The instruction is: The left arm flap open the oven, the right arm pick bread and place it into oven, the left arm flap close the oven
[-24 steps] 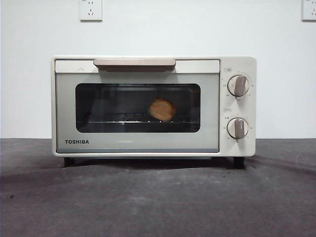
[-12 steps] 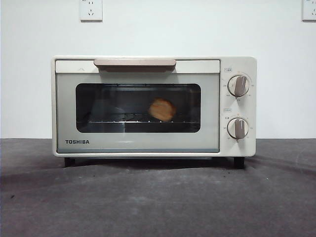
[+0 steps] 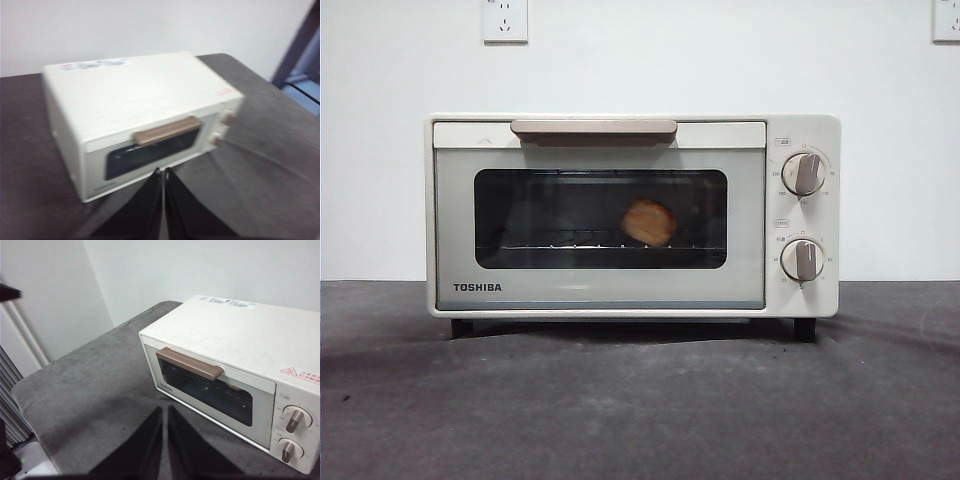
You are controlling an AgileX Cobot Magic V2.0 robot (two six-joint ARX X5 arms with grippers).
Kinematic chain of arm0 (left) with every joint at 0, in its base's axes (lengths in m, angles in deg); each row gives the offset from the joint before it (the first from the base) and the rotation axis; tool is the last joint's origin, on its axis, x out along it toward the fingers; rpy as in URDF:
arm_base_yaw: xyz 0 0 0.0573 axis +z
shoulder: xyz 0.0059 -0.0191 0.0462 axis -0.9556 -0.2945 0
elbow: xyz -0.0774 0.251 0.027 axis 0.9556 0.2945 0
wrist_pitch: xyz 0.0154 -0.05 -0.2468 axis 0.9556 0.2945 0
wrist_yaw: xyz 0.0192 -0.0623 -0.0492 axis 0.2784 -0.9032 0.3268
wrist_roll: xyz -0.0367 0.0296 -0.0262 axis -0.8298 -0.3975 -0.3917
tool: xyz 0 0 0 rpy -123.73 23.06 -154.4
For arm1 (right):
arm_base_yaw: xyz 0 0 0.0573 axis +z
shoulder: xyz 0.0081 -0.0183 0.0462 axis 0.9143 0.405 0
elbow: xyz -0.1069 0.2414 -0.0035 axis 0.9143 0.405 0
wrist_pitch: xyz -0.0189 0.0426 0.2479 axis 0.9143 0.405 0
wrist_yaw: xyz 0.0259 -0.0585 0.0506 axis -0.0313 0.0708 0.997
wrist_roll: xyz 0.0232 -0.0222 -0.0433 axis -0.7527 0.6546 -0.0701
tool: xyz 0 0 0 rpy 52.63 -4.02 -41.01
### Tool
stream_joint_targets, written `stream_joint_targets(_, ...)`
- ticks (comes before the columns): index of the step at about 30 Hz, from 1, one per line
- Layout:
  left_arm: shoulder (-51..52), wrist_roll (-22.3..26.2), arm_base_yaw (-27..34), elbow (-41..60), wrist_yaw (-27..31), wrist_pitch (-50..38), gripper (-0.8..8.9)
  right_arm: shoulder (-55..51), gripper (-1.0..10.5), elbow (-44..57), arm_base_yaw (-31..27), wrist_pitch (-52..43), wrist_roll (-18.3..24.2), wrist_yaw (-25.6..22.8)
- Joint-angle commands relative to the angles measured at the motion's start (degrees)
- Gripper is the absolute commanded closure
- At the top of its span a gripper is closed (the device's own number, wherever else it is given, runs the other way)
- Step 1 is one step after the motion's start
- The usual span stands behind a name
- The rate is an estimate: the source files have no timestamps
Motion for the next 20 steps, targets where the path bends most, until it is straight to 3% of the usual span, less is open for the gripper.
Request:
stream_joint_targets(1,3.76,-0.15,2.86,9.55,0.09,-6.45,7.94,0.09,9.3,-1.03,0.50,-0.70,0.48,0.00)
stream_joint_targets(4,10.95,0.50,6.21,23.76,1.18,-15.45,7.94,0.09,9.3,-1.03,0.50,-0.74,0.48,0.00)
stream_joint_targets(9,21.53,-3.78,10.08,44.68,10.67,-30.03,7.94,0.09,9.3,-1.03,0.50,-0.74,0.48,0.00)
stream_joint_targets(14,29.14,-6.32,10.97,56.54,19.26,-37.11,7.94,0.09,9.3,-1.03,0.50,-0.74,0.48,0.00)
stream_joint_targets(20,34.14,-7.45,11.06,64.46,22.71,-42.62,7.94,0.09,9.3,-1.03,0.50,-0.74,0.48,0.00)
